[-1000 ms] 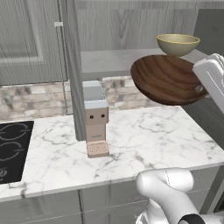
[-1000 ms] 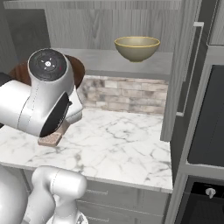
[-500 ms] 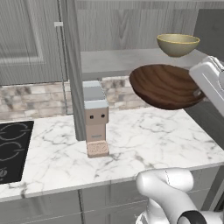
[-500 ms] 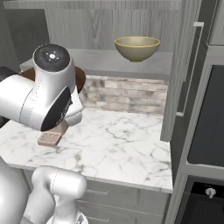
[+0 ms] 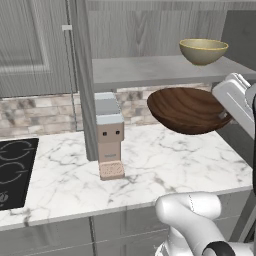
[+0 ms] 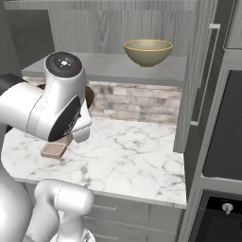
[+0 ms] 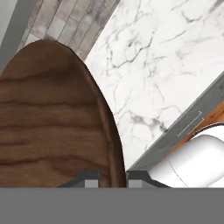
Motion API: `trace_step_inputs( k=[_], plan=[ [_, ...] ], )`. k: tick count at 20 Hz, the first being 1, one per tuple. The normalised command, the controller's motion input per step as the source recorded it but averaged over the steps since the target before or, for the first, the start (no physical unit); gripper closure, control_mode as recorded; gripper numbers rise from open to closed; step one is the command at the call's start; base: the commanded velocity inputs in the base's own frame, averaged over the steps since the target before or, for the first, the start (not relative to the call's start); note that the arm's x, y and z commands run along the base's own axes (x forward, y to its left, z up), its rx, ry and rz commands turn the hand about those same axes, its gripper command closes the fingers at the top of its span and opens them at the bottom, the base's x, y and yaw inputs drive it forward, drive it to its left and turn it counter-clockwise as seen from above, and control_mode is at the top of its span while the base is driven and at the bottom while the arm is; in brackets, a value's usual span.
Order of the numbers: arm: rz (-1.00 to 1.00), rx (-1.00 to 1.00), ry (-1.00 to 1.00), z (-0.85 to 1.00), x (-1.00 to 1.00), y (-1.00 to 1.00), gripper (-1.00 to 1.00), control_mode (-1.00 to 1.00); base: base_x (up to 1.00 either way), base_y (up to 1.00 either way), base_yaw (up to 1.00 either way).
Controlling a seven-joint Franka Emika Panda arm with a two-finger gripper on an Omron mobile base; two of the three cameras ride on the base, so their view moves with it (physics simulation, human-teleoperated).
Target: Move the bowls from the cabinet to the plates on the dining table.
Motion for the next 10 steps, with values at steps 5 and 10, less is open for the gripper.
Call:
trace_step_inputs(
  k=[5,10],
  plan=[
    [0.00,-0.01,0.00,-0.02,0.00,0.01,1.00,-1.00,0.00,0.00,0.00],
    [0.00,0.00,0.00,0.00,0.00,0.00,1.00,-1.00,0.00,0.00,0.00]
  ],
)
